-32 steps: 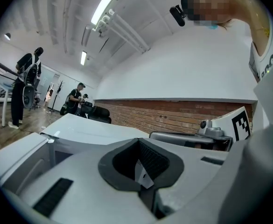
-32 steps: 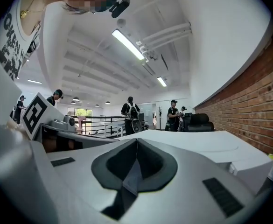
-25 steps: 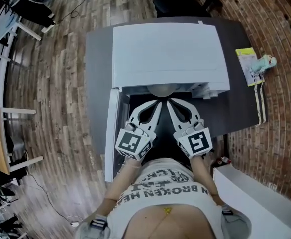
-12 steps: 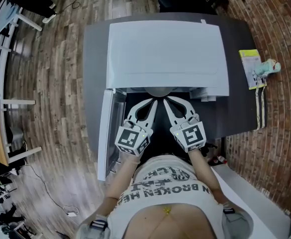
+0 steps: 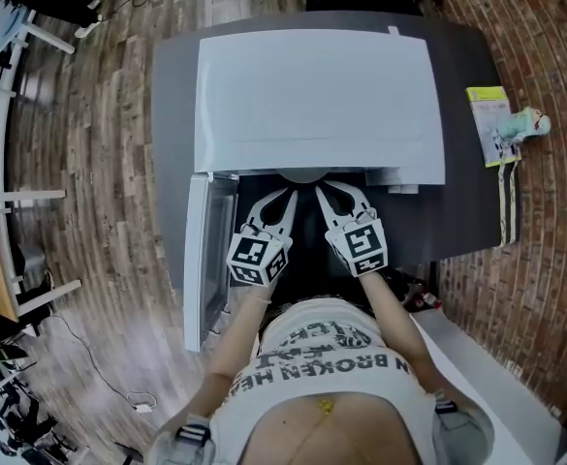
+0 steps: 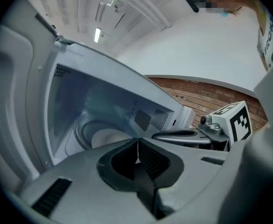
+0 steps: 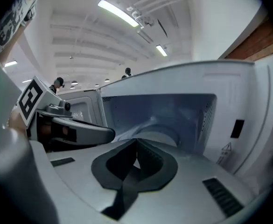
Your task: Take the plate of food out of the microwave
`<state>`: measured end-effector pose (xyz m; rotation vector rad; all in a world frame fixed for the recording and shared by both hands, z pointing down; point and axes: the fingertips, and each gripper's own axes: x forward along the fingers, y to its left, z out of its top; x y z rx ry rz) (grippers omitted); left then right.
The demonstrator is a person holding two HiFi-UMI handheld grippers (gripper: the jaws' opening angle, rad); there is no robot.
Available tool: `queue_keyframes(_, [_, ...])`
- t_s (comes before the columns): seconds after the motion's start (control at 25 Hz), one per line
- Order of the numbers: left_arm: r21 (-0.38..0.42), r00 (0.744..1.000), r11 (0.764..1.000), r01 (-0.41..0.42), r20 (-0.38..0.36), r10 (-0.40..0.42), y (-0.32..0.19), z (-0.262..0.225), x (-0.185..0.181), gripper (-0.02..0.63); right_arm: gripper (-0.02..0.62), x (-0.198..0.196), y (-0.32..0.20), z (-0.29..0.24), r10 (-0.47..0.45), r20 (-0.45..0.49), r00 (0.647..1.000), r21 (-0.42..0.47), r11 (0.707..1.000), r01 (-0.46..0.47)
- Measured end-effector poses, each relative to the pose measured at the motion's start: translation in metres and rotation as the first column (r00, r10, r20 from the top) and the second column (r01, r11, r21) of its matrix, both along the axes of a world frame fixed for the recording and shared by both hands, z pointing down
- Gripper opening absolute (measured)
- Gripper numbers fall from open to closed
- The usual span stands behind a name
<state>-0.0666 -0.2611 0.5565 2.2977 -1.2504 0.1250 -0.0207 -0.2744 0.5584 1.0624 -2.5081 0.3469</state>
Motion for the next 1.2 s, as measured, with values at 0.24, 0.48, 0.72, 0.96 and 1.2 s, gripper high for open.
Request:
queue_keyframes(0.24, [-0.08,0.999,0.997,0.023,-0.027,-0.026,-0.004,0.03,-0.004,0.005,0.008,0.006,-0.006,0.032,0.021,-0.014,1.0,-0.078,0.997,-0.022])
queue_keyframes(0.48, [-0.132,0.997,0.991,0.036,-0.06,-0.044,-0.008,0.042,-0.006,0.005,0.008,0.009,-0.012,0.045,0.048,0.014,0.999,-0.134,0.99,-0.046])
queue_keyframes(0.72, [-0.245,0.962,0.965,0.098,-0.226,-0.155,-0.011,0.056,-0.014,0.019,0.01,0.021,-0.021,0.056,0.235,0.261,0.936,-0.335,0.932,-0.141])
queue_keyframes(0.96, [-0.354,0.896,0.925,0.136,-0.355,-0.267,-0.013,0.071,-0.02,0.077,0.12,0.034,-0.025,0.072,0.398,0.339,0.852,-0.493,0.847,-0.2])
queue_keyframes(1.2, [-0.442,0.816,0.884,0.153,-0.447,-0.365,-0.02,0.087,-0.021,0.118,0.131,0.038,-0.027,0.087,0.497,0.376,0.782,-0.6,0.774,-0.204])
